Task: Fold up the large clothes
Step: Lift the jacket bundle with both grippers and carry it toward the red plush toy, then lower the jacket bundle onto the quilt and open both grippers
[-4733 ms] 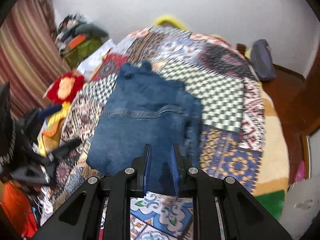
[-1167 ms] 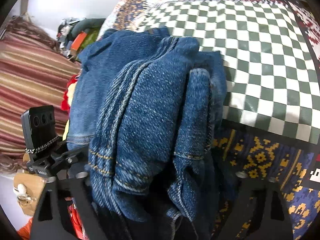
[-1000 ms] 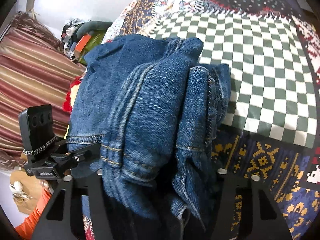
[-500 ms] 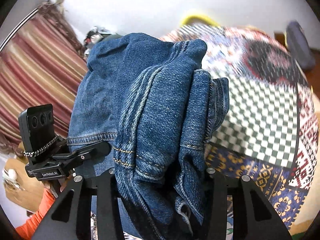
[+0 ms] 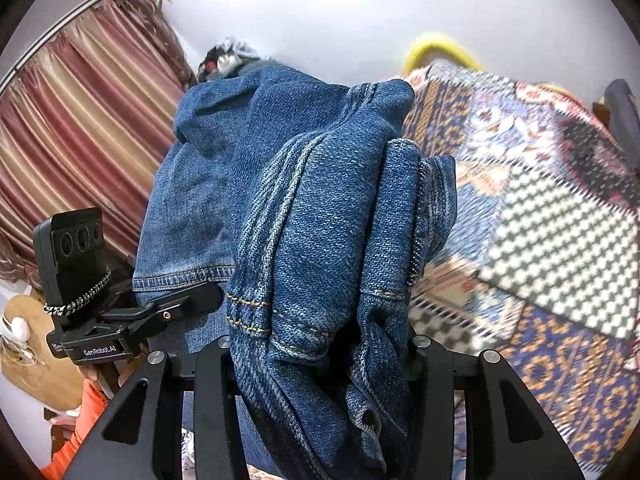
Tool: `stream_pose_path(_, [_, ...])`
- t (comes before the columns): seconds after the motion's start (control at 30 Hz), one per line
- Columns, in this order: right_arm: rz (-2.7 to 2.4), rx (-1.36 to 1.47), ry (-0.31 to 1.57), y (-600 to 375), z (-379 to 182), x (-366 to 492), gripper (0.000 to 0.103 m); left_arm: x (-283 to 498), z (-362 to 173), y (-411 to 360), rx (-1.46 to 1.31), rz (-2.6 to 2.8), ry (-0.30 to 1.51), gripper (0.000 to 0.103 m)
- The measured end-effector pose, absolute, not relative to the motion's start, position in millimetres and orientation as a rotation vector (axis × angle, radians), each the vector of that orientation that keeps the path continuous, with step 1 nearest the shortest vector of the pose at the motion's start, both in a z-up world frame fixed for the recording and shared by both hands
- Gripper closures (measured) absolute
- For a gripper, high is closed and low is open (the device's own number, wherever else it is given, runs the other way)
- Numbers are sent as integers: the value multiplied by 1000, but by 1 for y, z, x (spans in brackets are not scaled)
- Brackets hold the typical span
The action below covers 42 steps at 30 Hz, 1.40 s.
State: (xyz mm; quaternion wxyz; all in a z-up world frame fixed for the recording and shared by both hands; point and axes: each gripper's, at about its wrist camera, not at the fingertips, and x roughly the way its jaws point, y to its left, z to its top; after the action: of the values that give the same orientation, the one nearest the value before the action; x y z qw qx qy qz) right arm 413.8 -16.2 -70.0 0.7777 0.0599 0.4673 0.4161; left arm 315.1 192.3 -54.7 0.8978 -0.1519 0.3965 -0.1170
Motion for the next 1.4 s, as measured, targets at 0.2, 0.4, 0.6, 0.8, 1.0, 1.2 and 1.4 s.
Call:
stream_pose_path(0.2, [909,108,1120,37,-116,402,61,296,-106,239,-401,-212,912,48])
stream_pose_path(0.4, [864,101,1321,80,-202,406,61,295,-184,269,-490,-182,1056,48])
stream_pose_path(0.6, [849,63,1419,92,-263,412,59,293,-259,280,-559,-147,1157,32])
stream_pose_path(0.8, [887,2,1424,84,-272,412,41,274,-263,278,-564,-108,1127,16])
stream_pose_path(1.0, [871,-70,1365,47,-248,394,34,242,-235,259,-433,-2,1090,14])
stream_pose_path(1.2, [854,-104,1306,2,-224,372,34,208,-221,234,-275,78,1080,14])
stream_pose_path(1.4, [810,-136,1238,-26,-201,350,34,185,-209,205,-175,124,1068,14])
